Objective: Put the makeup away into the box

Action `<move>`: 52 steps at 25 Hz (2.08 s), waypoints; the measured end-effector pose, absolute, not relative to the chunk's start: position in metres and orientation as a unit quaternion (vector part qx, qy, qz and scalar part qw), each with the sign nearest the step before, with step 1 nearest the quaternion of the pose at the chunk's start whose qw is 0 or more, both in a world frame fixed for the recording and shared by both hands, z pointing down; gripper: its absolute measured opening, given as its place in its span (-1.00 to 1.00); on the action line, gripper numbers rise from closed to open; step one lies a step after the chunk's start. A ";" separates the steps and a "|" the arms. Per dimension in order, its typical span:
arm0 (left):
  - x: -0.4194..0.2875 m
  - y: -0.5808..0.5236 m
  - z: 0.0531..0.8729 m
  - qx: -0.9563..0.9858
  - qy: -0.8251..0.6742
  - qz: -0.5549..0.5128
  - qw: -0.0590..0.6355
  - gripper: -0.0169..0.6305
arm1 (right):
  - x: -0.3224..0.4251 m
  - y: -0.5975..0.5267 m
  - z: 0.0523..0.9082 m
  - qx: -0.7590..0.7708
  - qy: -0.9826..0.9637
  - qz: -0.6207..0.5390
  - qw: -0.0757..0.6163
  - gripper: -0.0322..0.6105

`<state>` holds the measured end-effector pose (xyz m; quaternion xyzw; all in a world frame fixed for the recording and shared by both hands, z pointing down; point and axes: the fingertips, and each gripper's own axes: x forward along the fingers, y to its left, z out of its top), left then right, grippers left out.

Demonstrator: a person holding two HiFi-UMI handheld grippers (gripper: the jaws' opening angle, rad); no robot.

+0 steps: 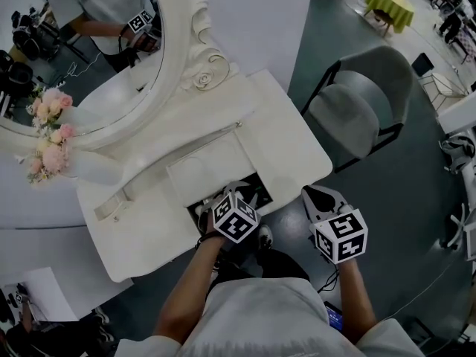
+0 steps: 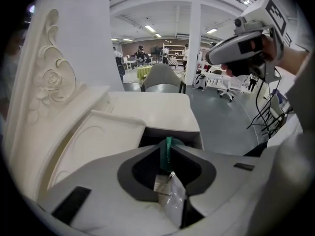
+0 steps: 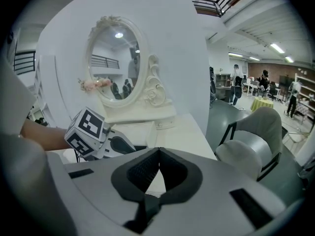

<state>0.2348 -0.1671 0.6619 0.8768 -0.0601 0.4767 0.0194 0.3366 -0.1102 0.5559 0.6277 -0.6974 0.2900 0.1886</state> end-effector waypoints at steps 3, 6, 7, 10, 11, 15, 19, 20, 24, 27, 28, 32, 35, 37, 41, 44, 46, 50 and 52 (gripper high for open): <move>0.228 -0.170 0.654 0.882 -0.073 0.464 0.035 -0.69 | 0.334 -0.115 0.552 0.624 -0.703 0.284 0.188 -0.90; 0.219 -0.174 0.643 0.888 -0.086 0.449 0.051 -0.69 | 0.325 -0.121 0.546 0.617 -0.713 0.274 0.190 -0.90; 0.216 -0.175 0.638 0.891 -0.091 0.442 0.053 -0.69 | 0.323 -0.123 0.543 0.615 -0.716 0.271 0.190 -0.90; 0.205 -0.183 0.617 0.902 -0.116 0.414 0.054 -0.69 | 0.313 -0.131 0.532 0.609 -0.725 0.262 0.186 -0.90; 0.200 -0.187 0.609 0.905 -0.127 0.402 0.053 -0.69 | 0.309 -0.134 0.527 0.607 -0.728 0.258 0.185 -0.90; 0.174 -0.200 0.577 0.915 -0.167 0.364 0.045 -0.69 | 0.289 -0.145 0.510 0.600 -0.742 0.238 0.182 -0.90; 0.139 -0.218 0.538 0.921 -0.225 0.316 0.048 -0.78 | 0.267 -0.160 0.487 0.591 -0.758 0.212 0.176 -0.90; 0.129 -0.223 0.528 0.921 -0.240 0.302 0.049 -0.82 | 0.261 -0.165 0.480 0.589 -0.762 0.204 0.174 -0.90; 0.089 -0.237 0.488 0.921 -0.290 0.256 0.043 -0.89 | 0.232 -0.183 0.450 0.578 -0.780 0.173 0.169 -0.90; 0.062 -0.242 0.462 0.922 -0.312 0.223 0.047 -0.93 | 0.208 -0.196 0.430 0.566 -0.794 0.149 0.166 -0.90; 0.053 -0.243 0.453 0.924 -0.318 0.208 0.053 -0.93 | 0.200 -0.199 0.424 0.562 -0.798 0.141 0.166 -0.90; 0.017 -0.244 0.420 0.921 -0.346 0.175 0.052 -0.93 | 0.167 -0.210 0.406 0.545 -0.813 0.118 0.166 -0.89; -0.006 -0.244 0.393 0.916 -0.366 0.161 0.023 -0.94 | 0.146 -0.216 0.390 0.535 -0.822 0.093 0.174 -0.90; -0.020 -0.244 0.379 0.910 -0.380 0.167 -0.001 -0.94 | 0.132 -0.220 0.378 0.525 -0.830 0.078 0.172 -0.90; -0.042 -0.245 0.356 0.902 -0.400 0.161 -0.027 -0.93 | 0.108 -0.226 0.354 0.508 -0.846 0.055 0.150 -0.90; -0.059 -0.246 0.340 0.896 -0.416 0.153 -0.041 -0.94 | 0.094 -0.229 0.337 0.507 -0.849 0.035 0.143 -0.90; -0.070 -0.246 0.330 0.891 -0.427 0.145 -0.048 -0.94 | 0.086 -0.231 0.328 0.506 -0.851 0.024 0.141 -0.90; -0.088 -0.244 0.315 0.884 -0.443 0.139 -0.064 -0.94 | 0.069 -0.234 0.318 0.499 -0.855 0.010 0.141 -0.90; -0.095 -0.243 0.308 0.879 -0.449 0.138 -0.075 -0.94 | 0.062 -0.235 0.314 0.495 -0.858 0.006 0.139 -0.90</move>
